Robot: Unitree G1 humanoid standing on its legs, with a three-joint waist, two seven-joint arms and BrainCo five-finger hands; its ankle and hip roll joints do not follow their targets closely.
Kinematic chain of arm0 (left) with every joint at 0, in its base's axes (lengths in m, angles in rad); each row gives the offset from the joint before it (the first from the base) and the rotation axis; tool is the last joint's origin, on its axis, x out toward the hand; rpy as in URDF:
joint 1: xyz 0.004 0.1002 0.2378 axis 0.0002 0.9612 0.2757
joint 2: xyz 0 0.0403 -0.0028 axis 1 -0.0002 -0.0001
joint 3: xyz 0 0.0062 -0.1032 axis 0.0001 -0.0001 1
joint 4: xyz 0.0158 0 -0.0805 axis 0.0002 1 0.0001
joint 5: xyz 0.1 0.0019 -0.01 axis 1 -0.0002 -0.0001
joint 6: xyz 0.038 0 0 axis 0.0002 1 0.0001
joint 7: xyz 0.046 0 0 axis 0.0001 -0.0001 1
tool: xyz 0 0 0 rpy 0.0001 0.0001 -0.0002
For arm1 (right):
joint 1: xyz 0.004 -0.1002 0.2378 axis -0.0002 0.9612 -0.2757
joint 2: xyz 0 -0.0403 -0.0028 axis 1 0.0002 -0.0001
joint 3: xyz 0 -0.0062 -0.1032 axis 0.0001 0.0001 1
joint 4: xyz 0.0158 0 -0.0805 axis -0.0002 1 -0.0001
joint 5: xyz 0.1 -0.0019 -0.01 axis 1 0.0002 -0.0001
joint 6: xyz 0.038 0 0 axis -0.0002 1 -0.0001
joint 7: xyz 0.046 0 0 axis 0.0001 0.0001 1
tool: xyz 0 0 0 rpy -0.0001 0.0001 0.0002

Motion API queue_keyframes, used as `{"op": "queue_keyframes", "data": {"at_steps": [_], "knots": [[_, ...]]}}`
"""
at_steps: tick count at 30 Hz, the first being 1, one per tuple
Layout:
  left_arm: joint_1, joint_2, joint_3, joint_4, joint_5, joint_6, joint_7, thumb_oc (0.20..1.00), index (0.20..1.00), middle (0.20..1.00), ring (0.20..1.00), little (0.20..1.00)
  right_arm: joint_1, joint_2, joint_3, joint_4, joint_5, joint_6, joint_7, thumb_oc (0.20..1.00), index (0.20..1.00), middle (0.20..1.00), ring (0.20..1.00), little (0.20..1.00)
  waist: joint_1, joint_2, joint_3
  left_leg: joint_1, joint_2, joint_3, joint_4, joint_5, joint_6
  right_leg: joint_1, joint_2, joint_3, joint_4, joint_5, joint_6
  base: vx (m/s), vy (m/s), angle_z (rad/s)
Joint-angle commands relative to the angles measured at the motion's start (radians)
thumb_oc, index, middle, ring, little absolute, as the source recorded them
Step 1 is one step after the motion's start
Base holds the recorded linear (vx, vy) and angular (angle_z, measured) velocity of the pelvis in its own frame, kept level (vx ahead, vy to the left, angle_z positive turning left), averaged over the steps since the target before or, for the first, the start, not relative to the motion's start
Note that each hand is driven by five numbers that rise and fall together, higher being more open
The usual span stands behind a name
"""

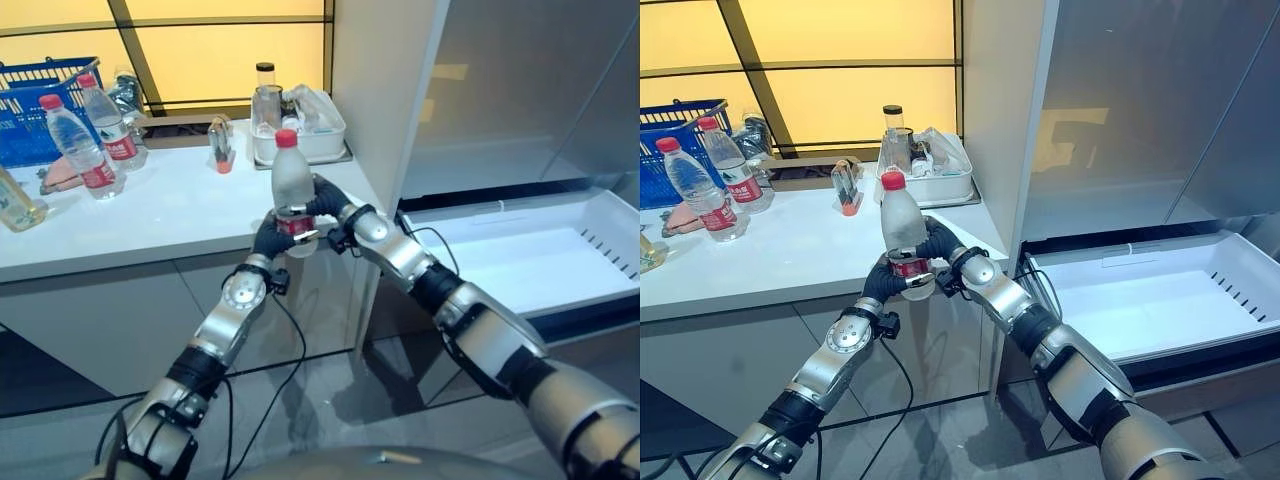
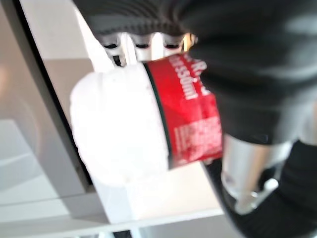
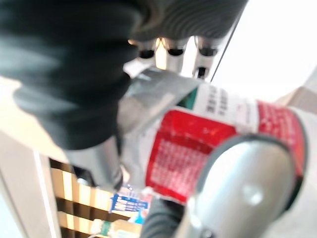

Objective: Take the drinks into the refrigerator

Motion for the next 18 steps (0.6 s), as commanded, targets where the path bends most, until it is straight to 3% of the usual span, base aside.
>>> {"op": "queue_keyframes", "data": {"at_steps": [1,8,18], "knots": [[-0.042,-0.022,-0.052,-0.060,0.016,-0.082,-0.033,1.000,1.000,1.000,1.000,1.000,-0.119,-0.056,-0.196,-0.105,0.055,-0.120,-0.072,0.200,0.200,0.200,0.200,0.200,0.012,-0.021,0.000,-0.063,-0.063,-0.008,0.026,-0.026,0.099,0.036,-0.018,0.027,0.128,-0.148,0.039,0.05,-0.003,-0.02],[0.227,0.018,0.107,-0.179,-0.099,-0.091,-0.118,1.000,1.000,1.000,1.000,1.000,0.149,-0.240,-0.396,-0.356,0.066,-0.171,-0.045,0.200,0.200,0.200,0.200,0.200,0.016,-0.023,0.008,-0.068,-0.058,-0.009,0.021,-0.024,0.098,0.032,-0.015,0.022,0.121,-0.149,0.038,0.00,-0.001,0.00],[0.383,0.035,0.159,-0.244,-0.136,-0.073,-0.208,1.000,1.000,1.000,1.000,1.000,0.387,-0.364,-0.632,-0.506,0.146,-0.226,-0.010,0.200,0.200,0.200,0.200,0.200,-0.005,-0.026,0.010,-0.069,-0.055,-0.009,0.016,-0.023,0.096,0.028,-0.010,0.021,0.116,-0.149,0.037,0.00,-0.004,-0.01]]}}
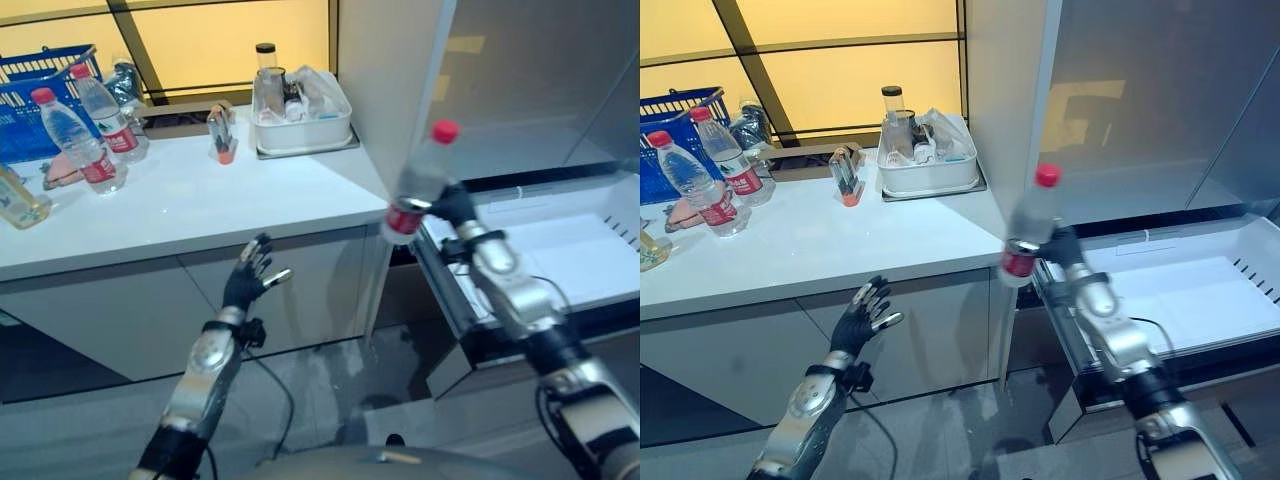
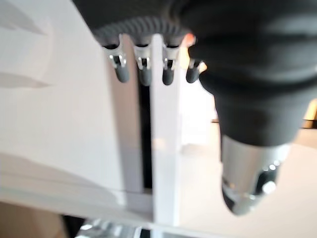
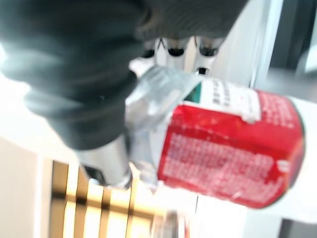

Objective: Take the drinks into the refrigerator

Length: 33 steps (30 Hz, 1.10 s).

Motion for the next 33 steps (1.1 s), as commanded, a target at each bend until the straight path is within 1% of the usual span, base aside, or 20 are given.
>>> {"op": "queue_keyframes", "data": {"at_steps": [1,7,9,10,11,13,16,17,18,19,20,21,22,23,25,26,29,30,31,33], "knots": [[-0.062,0.029,-0.036,-0.048,-0.044,-0.042,-0.043,1.000,1.000,1.000,1.000,1.000,-0.098,-0.009,-0.095,-0.137,0.065,-0.165,0.000,0.200,0.200,0.200,0.200,0.200,-0.001,-0.064,-0.051,-0.054,-0.057,-0.013,0.024,-0.019,0.090,0.045,-0.012,0.019,0.116,-0.141,0.034,0.00,0.000,0.00],[-0.042,0.024,-0.032,-0.055,-0.056,-0.035,-0.068,1.000,1.000,1.000,1.000,1.000,-0.016,-0.050,-0.211,-0.161,0.123,-0.188,0.001,0.200,0.200,0.200,0.200,0.200,-0.026,-0.063,-0.050,-0.053,-0.056,-0.005,0.024,-0.022,0.089,0.039,-0.008,0.028,0.117,-0.141,0.035,0.00,-0.009,-0.03],[-0.033,0.029,-0.029,-0.060,-0.060,-0.033,-0.080,1.000,1.000,1.000,1.000,1.000,0.004,-0.081,-0.250,-0.150,0.129,-0.189,0.001,0.200,0.200,0.200,0.200,0.200,-0.032,-0.062,-0.051,-0.053,-0.055,-0.004,0.024,-0.023,0.088,0.037,-0.006,0.030,0.118,-0.142,0.034,0.00,-0.012,-0.04],[-0.020,0.040,-0.029,-0.066,-0.069,-0.033,-0.101,1.000,1.000,1.000,1.000,1.000,0.014,-0.121,-0.288,-0.118,0.118,-0.193,-0.012,0.200,0.200,0.200,0.200,0.200,-0.037,-0.061,-0.051,-0.054,-0.055,-0.001,0.023,-0.023,0.088,0.034,-0.004,0.033,0.118,-0.142,0.035,0.00,0.000,0.00],[-0.020,0.040,-0.029,-0.066,-0.069,-0.033,-0.101,1.000,1.000,1.000,1.000,1.000,0.014,-0.121,-0.288,-0.118,0.119,-0.194,-0.012,0.200,0.200,0.200,0.200,0.200,-0.036,-0.061,-0.052,-0.054,-0.055,-0.001,0.024,-0.023,0.088,0.033,-0.003,0.033,0.118,-0.142,0.035,0.01,-0.014,-0.04],[-0.009,0.055,-0.020,-0.077,-0.074,-0.032,-0.117,1.000,1.000,1.000,1.000,1.000,0.032,-0.157,-0.314,-0.100,0.084,-0.187,-0.019,0.200,0.200,0.200,0.200,0.200,-0.040,-0.060,-0.051,-0.056,-0.053,0.001,0.024,-0.024,0.087,0.030,-0.002,0.037,0.119,-0.142,0.036,0.01,-0.012,-0.05],[0.008,0.077,-0.009,-0.097,-0.103,-0.031,-0.143,1.000,1.000,1.000,1.000,1.000,0.064,-0.219,-0.326,-0.044,-0.031,-0.151,-0.024,0.200,0.200,0.200,0.200,0.200,-0.047,-0.059,-0.047,-0.059,-0.052,0.004,0.025,-0.024,0.085,0.023,-0.001,0.042,0.121,-0.140,0.036,0.00,-0.011,-0.06],[0.025,0.097,-0.007,-0.135,-0.133,-0.031,-0.167,1.000,1.000,1.000,1.000,1.000,0.096,-0.237,-0.311,0.016,-0.089,-0.125,-0.009,0.200,0.200,0.200,0.200,0.200,-0.047,-0.059,-0.042,-0.061,-0.051,0.006,0.026,-0.023,0.085,0.019,0.002,0.042,0.124,-0.141,0.035,0.00,0.000,0.00],[0.026,0.097,-0.006,-0.137,-0.134,-0.030,-0.167,1.000,1.000,1.000,1.000,1.000,0.095,-0.237,-0.310,0.018,-0.090,-0.125,-0.009,0.200,0.200,0.200,0.200,0.200,-0.047,-0.059,-0.043,-0.061,-0.051,0.006,0.026,-0.023,0.085,0.019,0.002,0.042,0.125,-0.141,0.035,0.00,0.000,0.00],[0.039,0.114,-0.004,-0.174,-0.158,-0.029,-0.189,1.000,1.000,1.000,1.000,1.000,0.108,-0.256,-0.279,0.091,-0.190,-0.088,-0.009,0.200,0.200,0.200,0.200,0.200,-0.044,-0.059,-0.038,-0.063,-0.052,0.006,0.027,-0.023,0.085,0.017,0.003,0.044,0.126,-0.140,0.035,0.00,0.000,0.00],[0.046,0.118,-0.003,-0.181,-0.167,-0.025,-0.194,1.000,1.000,1.000,1.000,1.000,0.105,-0.261,-0.260,0.119,-0.228,-0.066,-0.005,0.200,0.200,0.200,0.200,0.200,-0.042,-0.060,-0.034,-0.063,-0.052,0.006,0.027,-0.023,0.085,0.017,0.003,0.044,0.126,-0.139,0.034,0.00,0.000,0.00],[0.047,0.118,-0.002,-0.182,-0.167,-0.025,-0.194,1.000,1.000,1.000,1.000,1.000,0.103,-0.260,-0.257,0.120,-0.228,-0.066,-0.006,0.200,0.200,0.200,0.200,0.200,-0.043,-0.057,-0.037,-0.056,-0.051,0.005,0.024,-0.033,0.086,0.022,0.005,0.044,0.125,-0.149,0.036,0.04,0.008,-0.04],[0.057,0.121,-0.018,-0.198,-0.180,-0.027,-0.207,1.000,1.000,1.000,1.000,1.000,0.101,-0.249,-0.214,0.230,-0.263,-0.050,-0.001,0.200,0.200,0.200,0.200,0.200,-0.037,-0.057,-0.028,-0.057,-0.050,0.003,0.024,-0.033,0.086,0.023,0.005,0.042,0.125,-0.149,0.034,0.04,0.008,-0.04],[0.058,0.121,-0.017,-0.198,-0.180,-0.027,-0.207,1.000,1.000,1.000,1.000,1.000,0.095,-0.249,-0.209,0.235,-0.262,-0.052,-0.001,0.200,0.200,0.200,0.200,0.200,-0.038,-0.057,-0.028,-0.057,-0.050,0.003,0.024,-0.033,0.086,0.023,0.005,0.042,0.125,-0.149,0.034,-0.01,-0.003,-0.04],[0.057,0.158,-0.041,-0.242,-0.203,-0.028,-0.236,1.000,1.000,1.000,1.000,1.000,0.018,-0.254,-0.084,0.482,-0.341,-0.023,0.013,0.200,0.200,0.200,0.200,0.200,-0.018,-0.060,-0.009,-0.074,-0.053,-0.005,0.029,-0.025,0.087,0.014,0.004,0.040,0.125,-0.146,0.035,-0.05,-0.005,-0.01],[0.056,0.164,-0.047,-0.252,-0.211,-0.027,-0.244,1.000,1.000,1.000,1.000,1.000,-0.011,-0.251,-0.043,0.540,-0.371,-0.017,0.012,0.200,0.200,0.200,0.200,0.200,-0.015,-0.060,-0.004,-0.080,-0.055,-0.006,0.030,-0.023,0.087,0.011,0.004,0.039,0.124,-0.145,0.035,-0.06,0.008,-0.01],[0.042,0.173,-0.061,-0.259,-0.213,-0.025,-0.248,1.000,1.000,1.000,1.000,1.000,-0.068,-0.233,0.027,0.627,-0.436,-0.008,0.009,0.200,0.200,0.200,0.200,0.200,-0.003,-0.060,0.012,-0.097,-0.057,-0.012,0.034,-0.019,0.089,0.001,0.002,0.037,0.127,-0.143,0.036,-0.03,0.008,0.04],[0.026,0.174,-0.084,-0.255,-0.208,-0.029,-0.248,1.000,1.000,1.000,1.000,1.000,-0.118,-0.206,0.095,0.723,-0.497,-0.002,0.007,0.200,0.200,0.200,0.200,0.200,0.008,-0.059,0.026,-0.116,-0.060,-0.018,0.038,-0.014,0.091,-0.011,-0.001,0.031,0.130,-0.140,0.037,-0.05,0.014,0.06],[0.025,0.173,-0.082,-0.254,-0.208,-0.030,-0.248,1.000,1.000,1.000,1.000,1.000,-0.125,-0.205,0.100,0.729,-0.497,-0.005,0.006,0.200,0.200,0.200,0.200,0.200,0.006,-0.059,0.026,-0.117,-0.060,-0.019,0.039,-0.014,0.091,-0.012,-0.002,0.031,0.130,-0.140,0.037,-0.05,0.016,0.10],[0.015,0.178,-0.091,-0.266,-0.202,-0.034,-0.247,1.000,1.000,1.000,1.000,1.000,-0.177,-0.187,0.164,0.768,-0.590,0.008,-0.004,0.200,0.200,0.200,0.200,0.200,0.020,-0.059,0.047,-0.137,-0.062,-0.025,0.042,-0.008,0.092,-0.027,-0.006,0.027,0.133,-0.137,0.037,-0.09,0.013,0.15]]}}
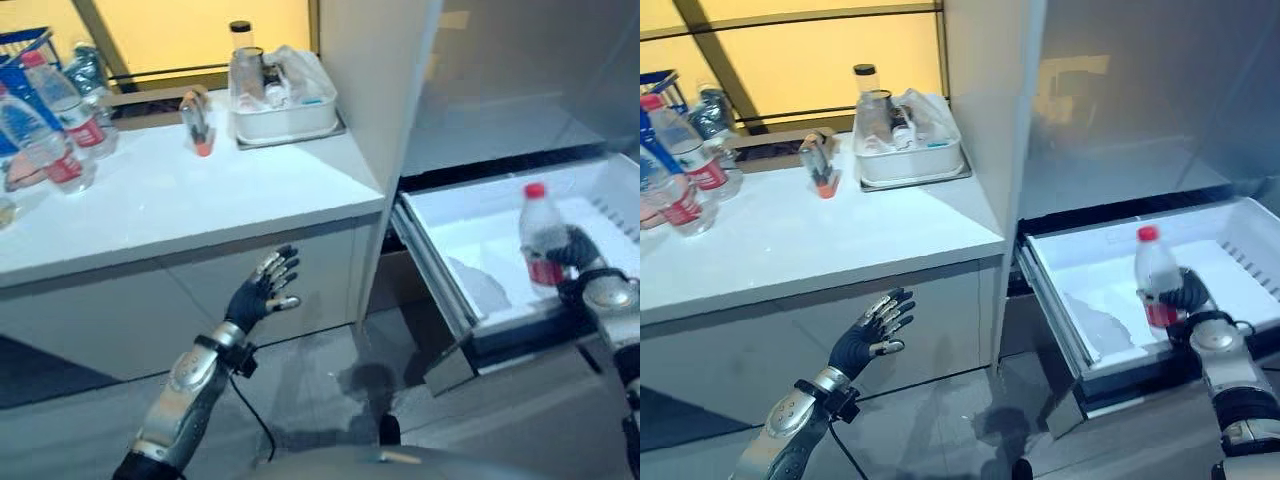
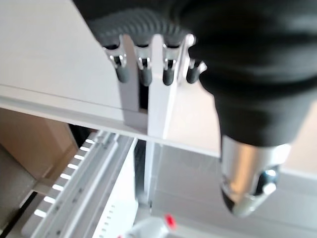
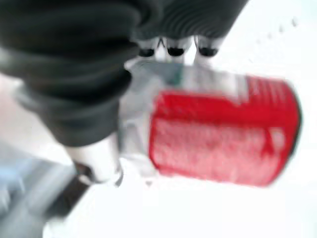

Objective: Take the drinks into the refrigerator

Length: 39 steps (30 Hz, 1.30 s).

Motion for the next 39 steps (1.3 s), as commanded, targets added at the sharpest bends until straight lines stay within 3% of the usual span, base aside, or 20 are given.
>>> {"op": "queue_keyframes", "data": {"at_steps": [1,2,3,4,5,7,17,19,26,27,28,34,39], "knots": [[-0.052,0.042,-0.025,-0.091,-0.017,-0.058,-0.003,1.000,1.000,1.000,1.000,1.000,-0.130,0.007,0.106,0.083,-0.186,0.001,-0.033,0.200,0.200,0.200,0.200,0.200,0.009,-0.039,0.040,-0.125,-0.057,-0.038,0.037,0.007,0.087,-0.009,-0.001,0.011,0.137,-0.133,0.031,-0.10,0.010,0.15],[-0.053,0.041,-0.024,-0.090,-0.017,-0.058,-0.003,1.000,1.000,1.000,1.000,1.000,-0.134,0.008,0.109,0.087,-0.186,0.000,-0.035,0.200,0.200,0.200,0.200,0.200,0.007,-0.039,0.039,-0.127,-0.058,-0.038,0.038,0.007,0.087,-0.011,-0.001,0.010,0.137,-0.133,0.031,-0.15,0.006,0.30],[-0.073,0.040,-0.047,-0.092,-0.021,-0.064,0.008,1.000,1.000,1.000,1.000,1.000,-0.186,0.034,0.199,0.195,-0.292,0.011,-0.043,0.200,0.200,0.200,0.200,0.200,0.026,-0.039,0.067,-0.159,-0.062,-0.047,0.043,0.018,0.088,-0.034,-0.005,0.004,0.140,-0.127,0.032,-0.09,-0.001,0.27],[-0.074,0.039,-0.044,-0.091,-0.021,-0.064,0.008,1.000,1.000,1.000,1.000,1.000,-0.193,0.036,0.203,0.201,-0.292,0.009,-0.044,0.200,0.200,0.200,0.200,0.200,0.024,-0.039,0.067,-0.161,-0.063,-0.047,0.044,0.018,0.088,-0.036,-0.005,0.003,0.141,-0.127,0.032,-0.15,0.014,0.30],[-0.086,0.041,-0.055,-0.098,-0.015,-0.070,0.019,1.000,1.000,1.000,1.000,1.000,-0.227,0.062,0.292,0.258,-0.409,0.020,-0.026,0.200,0.200,0.200,0.200,0.200,0.039,-0.036,0.091,-0.185,-0.066,-0.055,0.044,0.029,0.089,-0.060,-0.008,-0.001,0.147,-0.121,0.032,-0.06,0.015,0.19],[-0.096,0.030,-0.058,-0.099,-0.020,-0.072,0.031,1.000,1.000,1.000,1.000,1.000,-0.258,0.091,0.355,0.280,-0.493,0.026,-0.013,0.200,0.200,0.200,0.200,0.200,0.043,-0.032,0.110,-0.209,-0.070,-0.063,0.046,0.036,0.091,-0.080,-0.011,-0.004,0.155,-0.120,0.032,-0.09,0.029,0.23],[-0.154,-0.017,-0.070,-0.124,-0.028,-0.100,0.084,1.000,1.000,1.000,1.000,1.000,-0.375,0.187,0.524,0.340,-0.621,0.025,0.012,0.200,0.200,0.200,0.200,0.200,0.077,-0.007,0.205,-0.296,-0.086,-0.086,0.061,0.065,0.094,-0.165,-0.028,-0.016,0.187,-0.106,0.031,-0.07,0.023,0.08],[-0.180,-0.022,-0.076,-0.134,-0.021,-0.109,0.095,1.000,1.000,1.000,1.000,1.000,-0.387,0.230,0.589,0.395,-0.711,0.030,0.032,0.200,0.200,0.200,0.200,0.200,0.098,0.009,0.229,-0.317,-0.089,-0.096,0.063,0.075,0.092,-0.177,-0.036,-0.026,0.185,-0.102,0.032,-0.07,0.015,0.05],[-0.232,-0.045,-0.085,-0.126,-0.026,-0.123,0.116,1.000,1.000,1.000,1.000,1.000,-0.415,0.327,0.586,0.473,-0.717,0.039,0.045,0.200,0.200,0.200,0.200,0.200,0.134,0.039,0.250,-0.346,-0.100,-0.121,0.060,0.091,0.091,-0.189,-0.053,-0.049,0.179,-0.098,0.034,-0.04,0.012,0.11],[-0.238,-0.049,-0.085,-0.119,-0.027,-0.122,0.118,1.000,1.000,1.000,1.000,1.000,-0.419,0.341,0.582,0.469,-0.702,0.039,0.046,0.435,0.435,0.435,0.435,0.435,0.136,0.042,0.252,-0.349,-0.100,-0.123,0.059,0.094,0.091,-0.190,-0.053,-0.050,0.178,-0.098,0.033,-0.06,0.015,0.16],[-0.247,-0.055,-0.083,-0.114,-0.023,-0.124,0.123,1.000,1.000,1.000,1.000,1.000,-0.426,0.356,0.552,0.469,-0.652,0.042,0.038,1.000,1.000,1.000,1.000,1.000,0.138,0.045,0.256,-0.351,-0.101,-0.126,0.056,0.099,0.090,-0.191,-0.055,-0.054,0.176,-0.096,0.033,-0.05,0.008,0.05],[-0.263,-0.071,-0.056,-0.095,0.001,-0.130,0.159,1.000,1.000,1.000,1.000,1.000,-0.411,0.372,0.475,0.389,-0.491,0.034,-0.031,1.000,1.000,1.000,1.000,1.000,0.124,0.038,0.268,-0.346,-0.103,-0.125,0.043,0.104,0.089,-0.192,-0.059,-0.052,0.169,-0.087,0.036,-0.06,0.017,0.04],[-0.249,-0.072,-0.032,-0.089,0.015,-0.136,0.170,1.000,1.000,1.000,1.000,1.000,-0.358,0.306,0.353,0.231,-0.284,0.001,-0.080,1.000,1.000,1.000,1.000,1.000,0.094,0.019,0.271,-0.335,-0.103,-0.114,0.041,0.098,0.092,-0.193,-0.063,-0.042,0.173,-0.084,0.040,-0.02,0.007,-0.01]]}}
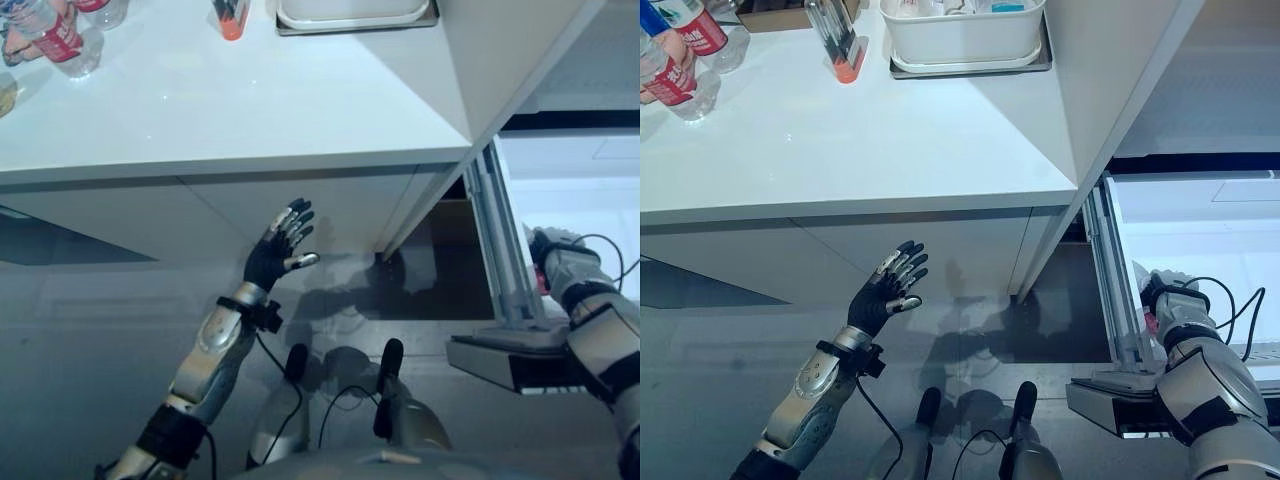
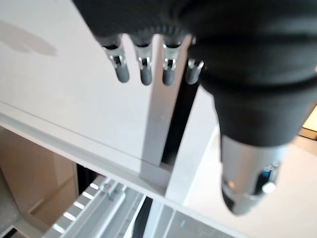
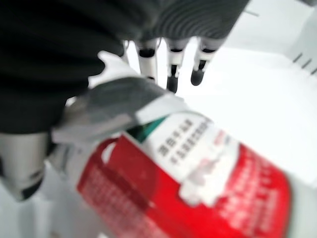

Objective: Take the drinks into the refrigerator

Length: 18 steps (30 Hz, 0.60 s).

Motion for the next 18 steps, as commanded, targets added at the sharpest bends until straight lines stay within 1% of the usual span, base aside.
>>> {"op": "queue_keyframes", "data": {"at_steps": [1,4,5,6,7,8,10,11,12,13,15,18], "knots": [[-0.027,0.003,0.029,-0.108,0.012,-0.076,0.004,1.000,1.000,1.000,1.000,1.000,0.032,0.203,-0.020,-0.225,0.205,-0.168,0.001,1.000,1.000,1.000,1.000,1.000,0.030,0.001,0.076,-0.069,-0.098,0.024,-0.050,0.075,0.120,-0.038,-0.044,0.087,0.172,-0.102,0.061,0.00,0.000,0.00],[-0.003,0.018,0.058,-0.094,0.018,-0.077,0.005,1.000,1.000,1.000,1.000,1.000,0.155,0.166,-0.164,-0.378,0.340,-0.202,-0.049,1.000,1.000,1.000,1.000,1.000,-0.001,-0.017,0.071,-0.055,-0.100,0.038,-0.047,0.064,0.124,-0.036,-0.041,0.100,0.177,-0.102,0.062,0.00,0.008,-0.03],[-0.002,0.016,0.061,-0.086,0.025,-0.078,0.008,1.000,1.000,1.000,1.000,1.000,0.214,0.196,-0.198,-0.400,0.338,-0.209,-0.087,1.000,1.000,1.000,1.000,1.000,-0.010,-0.018,0.069,-0.050,-0.101,0.042,-0.044,0.058,0.126,-0.035,-0.041,0.104,0.178,-0.103,0.062,0.01,0.031,-0.14],[0.011,0.032,0.072,-0.070,0.045,-0.082,0.017,1.000,1.000,1.000,1.000,1.000,0.276,0.190,-0.268,-0.538,0.387,-0.218,-0.089,1.000,1.000,1.000,1.000,1.000,-0.023,-0.027,0.062,-0.040,-0.101,0.049,-0.043,0.053,0.127,-0.031,-0.040,0.110,0.180,-0.106,0.063,0.04,0.027,-0.19],[0.018,0.039,0.091,-0.053,0.062,-0.080,0.020,1.000,1.000,1.000,1.000,1.000,0.348,0.163,-0.335,-0.672,0.413,-0.243,-0.092,1.000,1.000,1.000,1.000,1.000,-0.042,-0.036,0.060,-0.029,-0.101,0.056,-0.040,0.043,0.129,-0.025,-0.037,0.115,0.187,-0.113,0.064,0.03,0.011,-0.11],[0.024,0.053,0.094,-0.046,0.067,-0.080,0.014,1.000,1.000,1.000,1.000,1.000,0.402,0.140,-0.379,-0.736,0.433,-0.260,-0.072,1.000,1.000,1.000,1.000,1.000,-0.047,-0.042,0.052,-0.031,-0.102,0.058,-0.038,0.044,0.129,-0.027,-0.038,0.117,0.184,-0.109,0.065,0.04,-0.008,-0.07],[0.032,0.083,0.098,-0.045,0.107,-0.075,0.000,1.000,1.000,1.000,1.000,1.000,0.488,0.121,-0.497,-0.851,0.537,-0.290,-0.066,1.000,1.000,1.000,1.000,1.000,-0.072,-0.054,0.038,-0.016,-0.102,0.062,-0.034,0.030,0.132,-0.015,-0.036,0.121,0.189,-0.121,0.066,0.05,-0.006,-0.05],[0.039,0.097,0.099,-0.048,0.121,-0.073,-0.009,1.000,1.000,1.000,1.000,1.000,0.533,0.112,-0.554,-0.907,0.561,-0.304,-0.060,1.000,1.000,1.000,1.000,1.000,-0.080,-0.059,0.028,-0.016,-0.103,0.064,-0.035,0.032,0.132,-0.018,-0.036,0.125,0.186,-0.115,0.067,0.06,0.007,-0.06],[0.042,0.110,0.099,-0.037,0.128,-0.069,-0.022,1.000,1.000,1.000,1.000,1.000,0.559,0.108,-0.599,-0.927,0.600,-0.323,-0.056,1.000,1.000,1.000,1.000,1.000,-0.095,-0.063,0.017,-0.010,-0.104,0.068,-0.035,0.028,0.133,-0.014,-0.035,0.129,0.186,-0.117,0.068,0.04,0.002,-0.07],[0.042,0.119,0.095,-0.029,0.134,-0.066,-0.023,1.000,1.000,1.000,1.000,1.000,0.581,0.111,-0.626,-0.966,0.621,-0.326,-0.049,1.000,1.000,1.000,1.000,1.000,-0.098,-0.067,0.008,-0.003,-0.104,0.072,-0.034,0.024,0.134,-0.009,-0.033,0.132,0.185,-0.119,0.068,0.07,0.006,-0.08],[0.043,0.156,0.096,-0.043,0.195,-0.059,-0.040,1.000,1.000,1.000,1.000,1.000,0.628,0.097,-0.709,-1.067,0.669,-0.340,-0.037,1.000,1.000,1.000,1.000,1.000,-0.119,-0.075,-0.011,0.009,-0.102,0.082,-0.031,0.013,0.135,-0.001,-0.030,0.143,0.184,-0.123,0.070,0.06,0.005,-0.12],[0.049,0.178,0.091,-0.056,0.191,-0.057,-0.068,1.000,1.000,1.000,1.000,1.000,0.658,0.067,-0.798,-1.085,0.716,-0.360,-0.031,1.000,1.000,1.000,1.000,1.000,-0.138,-0.082,-0.042,0.034,-0.099,0.101,-0.029,-0.001,0.136,0.011,-0.024,0.163,0.181,-0.126,0.074,0.07,0.006,-0.14]]}}
